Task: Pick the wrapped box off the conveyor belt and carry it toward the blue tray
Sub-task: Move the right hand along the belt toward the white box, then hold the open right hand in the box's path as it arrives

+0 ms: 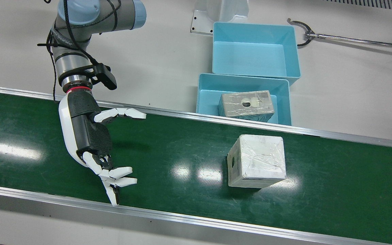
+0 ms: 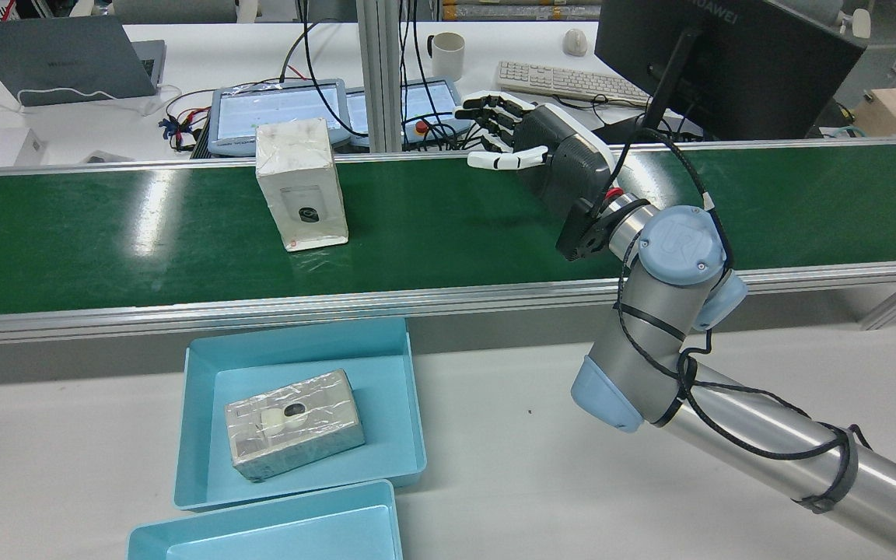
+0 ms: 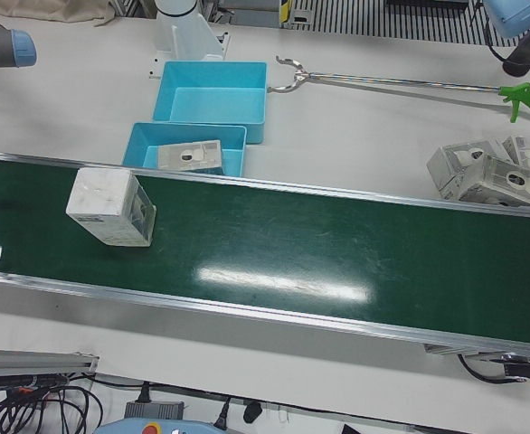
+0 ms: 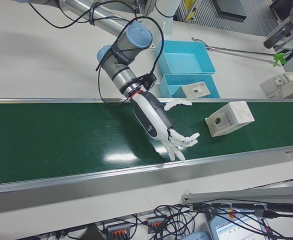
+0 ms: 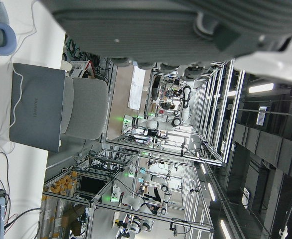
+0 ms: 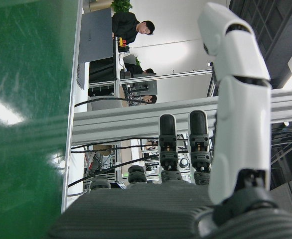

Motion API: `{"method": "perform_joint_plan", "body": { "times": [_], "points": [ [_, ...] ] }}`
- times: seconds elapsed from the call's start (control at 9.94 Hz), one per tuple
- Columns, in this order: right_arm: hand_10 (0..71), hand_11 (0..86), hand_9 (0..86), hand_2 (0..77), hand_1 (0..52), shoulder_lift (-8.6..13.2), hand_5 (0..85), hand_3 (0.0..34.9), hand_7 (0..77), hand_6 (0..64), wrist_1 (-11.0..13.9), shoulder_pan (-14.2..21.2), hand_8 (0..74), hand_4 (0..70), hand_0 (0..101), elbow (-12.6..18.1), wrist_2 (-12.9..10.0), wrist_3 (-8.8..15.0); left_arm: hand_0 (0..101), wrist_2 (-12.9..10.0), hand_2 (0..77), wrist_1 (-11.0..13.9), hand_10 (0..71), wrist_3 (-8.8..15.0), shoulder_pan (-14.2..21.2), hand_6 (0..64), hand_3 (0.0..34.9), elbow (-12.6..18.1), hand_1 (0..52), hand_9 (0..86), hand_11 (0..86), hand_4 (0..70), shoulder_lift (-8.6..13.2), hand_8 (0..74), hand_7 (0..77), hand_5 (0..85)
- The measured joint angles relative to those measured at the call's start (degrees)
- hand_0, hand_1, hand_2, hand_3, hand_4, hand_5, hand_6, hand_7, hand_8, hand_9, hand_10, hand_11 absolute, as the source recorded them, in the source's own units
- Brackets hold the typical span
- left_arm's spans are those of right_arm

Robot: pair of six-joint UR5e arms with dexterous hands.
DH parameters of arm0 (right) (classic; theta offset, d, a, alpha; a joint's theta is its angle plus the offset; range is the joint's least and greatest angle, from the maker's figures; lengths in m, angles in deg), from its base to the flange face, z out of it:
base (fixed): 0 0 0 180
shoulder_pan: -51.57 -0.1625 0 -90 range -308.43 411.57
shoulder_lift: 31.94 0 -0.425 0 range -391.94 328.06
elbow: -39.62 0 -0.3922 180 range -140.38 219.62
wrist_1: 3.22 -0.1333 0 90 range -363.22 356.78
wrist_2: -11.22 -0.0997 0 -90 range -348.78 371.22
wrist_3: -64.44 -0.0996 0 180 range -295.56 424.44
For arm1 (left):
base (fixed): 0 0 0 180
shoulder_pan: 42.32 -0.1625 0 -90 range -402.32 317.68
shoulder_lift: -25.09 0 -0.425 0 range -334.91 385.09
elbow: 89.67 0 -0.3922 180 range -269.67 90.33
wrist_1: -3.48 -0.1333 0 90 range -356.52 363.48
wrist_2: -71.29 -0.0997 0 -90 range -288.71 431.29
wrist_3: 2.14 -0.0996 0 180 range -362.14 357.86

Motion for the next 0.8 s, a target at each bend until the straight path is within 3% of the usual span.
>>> {"method": "perform_joint_plan", "body": {
  "times": [0.2, 0.3, 0.5, 0.6, 0.7, 0.8],
  "points": [
    [0.0, 1.1, 7.1, 22.9, 15.8, 0.3, 32.2, 13.1, 27.8, 8.7, -2.1, 0.1, 1.1, 17.5, 48, -1.7, 0.1, 0.3, 0, 0.0, 0.5, 0.0, 0.5, 0.0, 0.0, 0.0, 0.0, 0.0, 0.0, 0.0, 0.0, 0.0, 0.0, 0.0, 0.0, 1.1],
    [0.0, 1.1, 7.1, 22.9, 15.8, 0.3, 31.6, 13.1, 25.1, 8.2, -2.7, 0.1, 1.1, 18.0, 48, -2.1, 0.3, 0.5, 0, 0.0, 0.5, 0.0, 0.5, 0.0, 0.0, 0.0, 0.0, 0.0, 0.0, 0.0, 0.0, 0.0, 0.0, 0.0, 0.0, 1.1],
    [0.0, 1.1, 7.1, 20.7, 15.8, 0.4, 31.6, 14.5, 26.7, 8.2, -3.1, 0.1, 1.1, 16.4, 48, -2.3, 0.4, 0.6, 0, 0.0, 0.5, 0.0, 0.0, 0.0, 0.0, 0.0, 0.0, 0.0, 0.0, 0.0, 0.0, 0.0, 0.0, 0.0, 0.0, 0.5],
    [0.0, 1.1, 7.1, 5.5, 10.4, 0.4, 30.0, 14.4, 25.6, 8.2, -3.1, 0.1, 1.1, 16.4, 48, -2.1, 0.5, 0.7, 0, 0.0, 0.5, 0.0, 0.0, 0.0, 0.0, 0.0, 0.0, 0.0, 0.0, 0.0, 0.0, 0.0, 0.0, 0.0, 0.5, 0.5],
    [0.0, 1.1, 5.4, 13.1, 10.4, 0.4, 31.1, 14.5, 25.6, 8.2, -3.1, 0.1, 1.1, 16.9, 48, -2.0, 0.6, 0.7, 0, 0.0, 0.5, 0.0, 0.0, 0.0, 0.0, 0.0, 0.0, 0.0, 0.0, 0.0, 0.0, 0.0, 0.0, 0.0, 0.5, 0.5],
    [0.0, 1.1, 5.4, 13.1, 10.4, 0.4, 31.1, 14.5, 25.6, 7.6, -3.1, 0.1, 1.1, 16.9, 48, -1.8, 0.7, 0.9, 0, 0.0, 0.5, 0.0, 0.0, 0.0, 0.0, 0.0, 0.0, 0.0, 0.0, 0.0, 0.0, 0.0, 0.0, 0.0, 0.5, 0.5]
  ]
}}
